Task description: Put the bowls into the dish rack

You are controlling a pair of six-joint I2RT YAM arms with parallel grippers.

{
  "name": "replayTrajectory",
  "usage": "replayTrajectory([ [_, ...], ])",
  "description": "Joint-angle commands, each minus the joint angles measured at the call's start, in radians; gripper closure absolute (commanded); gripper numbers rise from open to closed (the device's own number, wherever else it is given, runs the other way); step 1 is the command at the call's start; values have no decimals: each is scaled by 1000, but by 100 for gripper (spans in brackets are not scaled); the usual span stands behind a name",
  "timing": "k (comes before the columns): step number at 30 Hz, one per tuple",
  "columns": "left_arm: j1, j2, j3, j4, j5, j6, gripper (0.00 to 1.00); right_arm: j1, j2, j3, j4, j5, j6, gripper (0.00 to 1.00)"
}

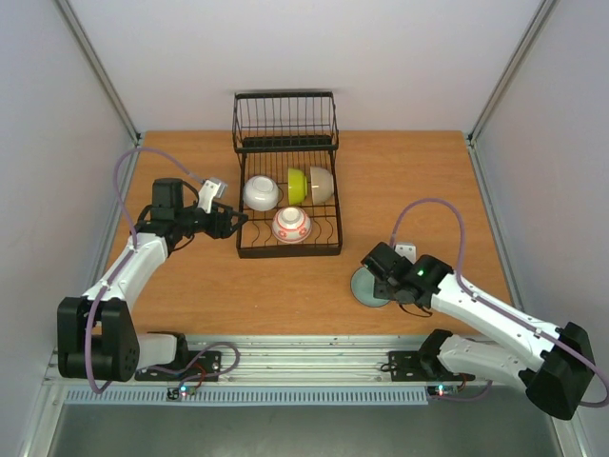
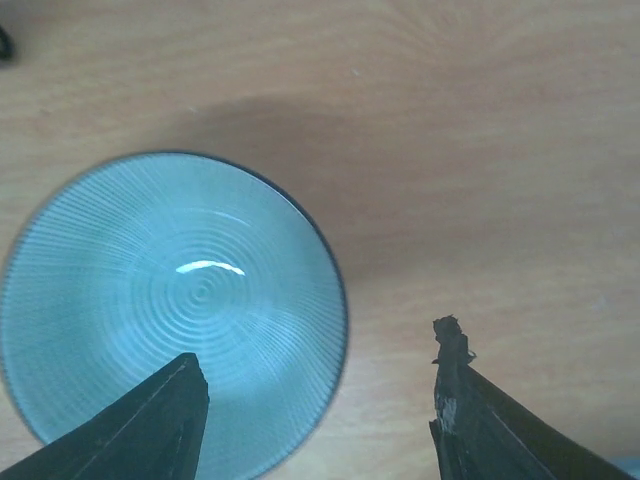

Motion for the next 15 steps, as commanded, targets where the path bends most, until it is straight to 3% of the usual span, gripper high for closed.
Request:
replayTrajectory([
  [1,4,-6,30,19,23,3,32,4,-38,-24,-96,24,105,39],
  [10,4,-2,29,21,23,3,32,4,-3,-95,-3,-7,97,44],
  [15,3,2,29,21,22,1,32,4,33,-127,64,6,98,60],
])
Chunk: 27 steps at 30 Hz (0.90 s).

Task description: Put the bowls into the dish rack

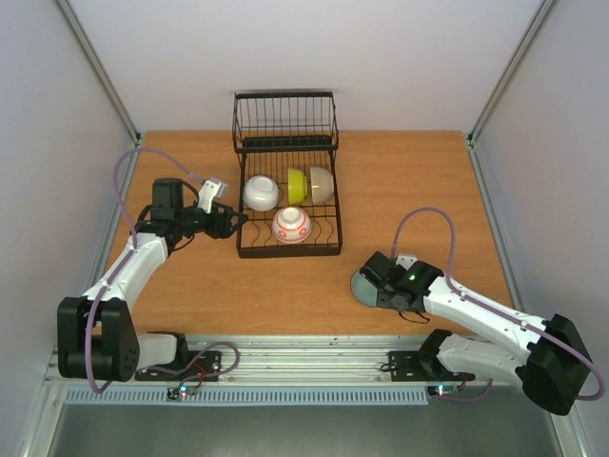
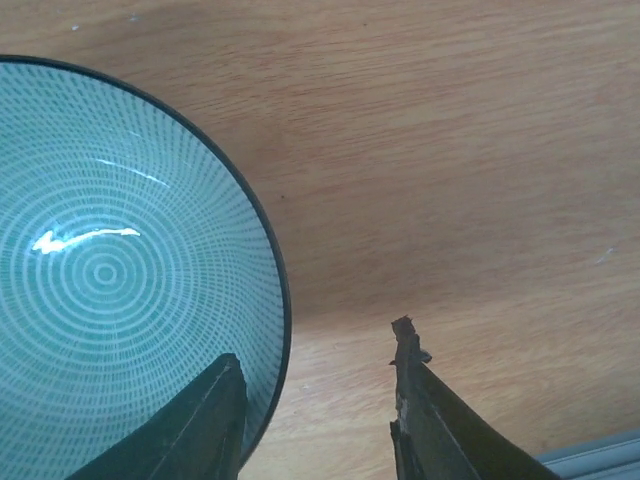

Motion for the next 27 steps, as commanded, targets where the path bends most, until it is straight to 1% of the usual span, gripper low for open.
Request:
replayTrajectory([
  [1,2,2,29,24,20,0,32,4,25,-14,71,14,17,65],
  [3,3,6,30,24,22,1,32,2,28,-23,85,13,12,74],
  [5,3,11,32,24,22,1,32,1,27,-32,100,6,9,80],
  [7,3,14,33,20,21,0,32,-3,31,-38,111,1,8,94],
  [8,3,15,33,21,21,0,32,-3,34,-37,110,1,8,98],
  [13,2,10,33,18,18,1,32,-4,16,-37,122,1,-1,99],
  [18,3,13,32,19,17,2,32,-3,-51,-22,100,14,-9,99],
  [22,3,20,34,22,23,3,32,-1,-135,31,37,64,-34,99],
  [25,2,34,37,23,24,1,32,-1,-189,92,55,81,-99,99],
  [27,2,44,44,19,24,-1,32,0,-186,146,96,80,-149,99],
])
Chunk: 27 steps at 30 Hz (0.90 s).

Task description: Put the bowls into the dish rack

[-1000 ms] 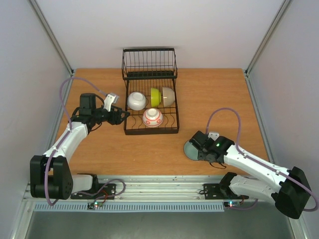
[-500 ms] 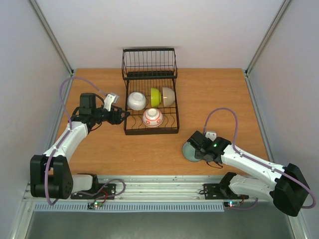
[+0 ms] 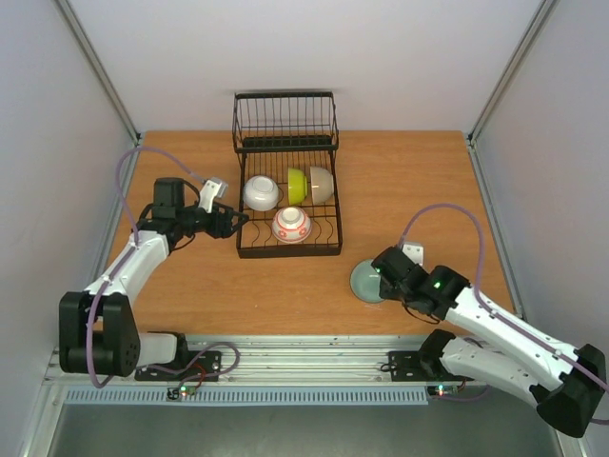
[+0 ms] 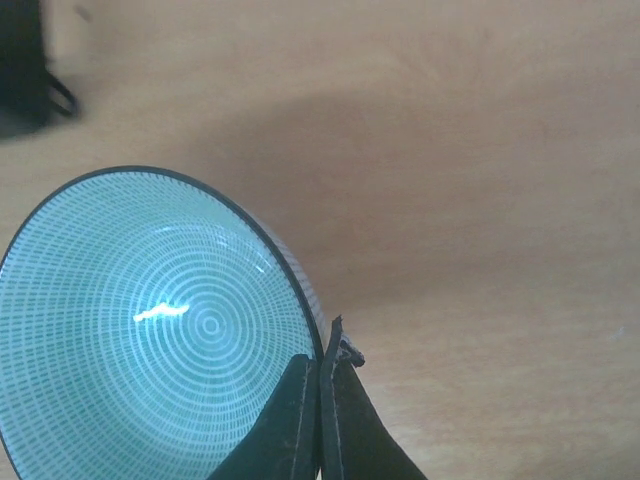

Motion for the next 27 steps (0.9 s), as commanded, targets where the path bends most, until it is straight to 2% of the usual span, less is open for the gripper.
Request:
replayTrajectory([
  [1,2,29,39,17,17,-2,32,3,-12,159,85,48,-125,99],
  [11,2,23,44,3,4,4,32,60,369,404,344,51,-310,99],
  [18,-7,31,92,-77,26,1,31,61,565,567,419,53,-383,99],
  [20,-9,21,98,-93,35,1,26,61,627,605,424,52,-383,99],
  [27,-21,-43,79,-102,73,19,24,61,742,679,457,28,-424,99],
])
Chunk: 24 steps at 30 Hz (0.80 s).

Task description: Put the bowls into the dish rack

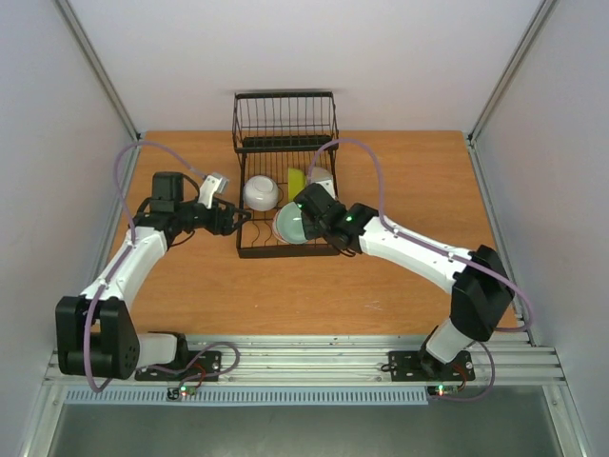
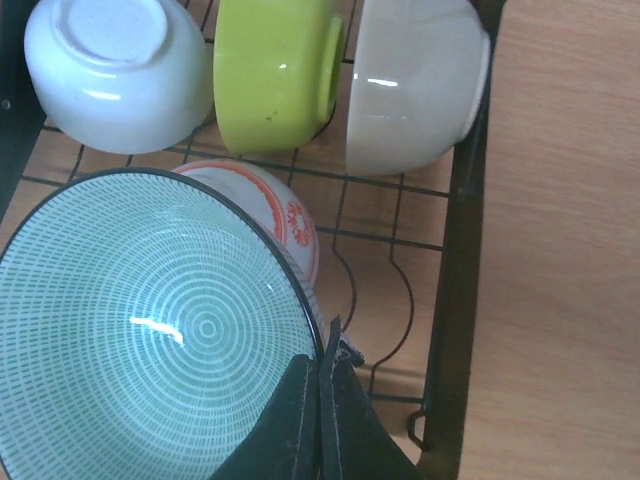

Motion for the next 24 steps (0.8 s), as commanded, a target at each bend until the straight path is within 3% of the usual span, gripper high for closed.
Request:
replayTrajectory([
  [1,-13,-52,5,-13,50,21,24,3,39,64,71,-12,-35,99],
  [11,-43,-6,13,-24,42,37,23,38,110,176,108,-61,-62,99],
  [24,-68,49,17,-16,11,48,23,65,105,178,169,-96,-68,99],
])
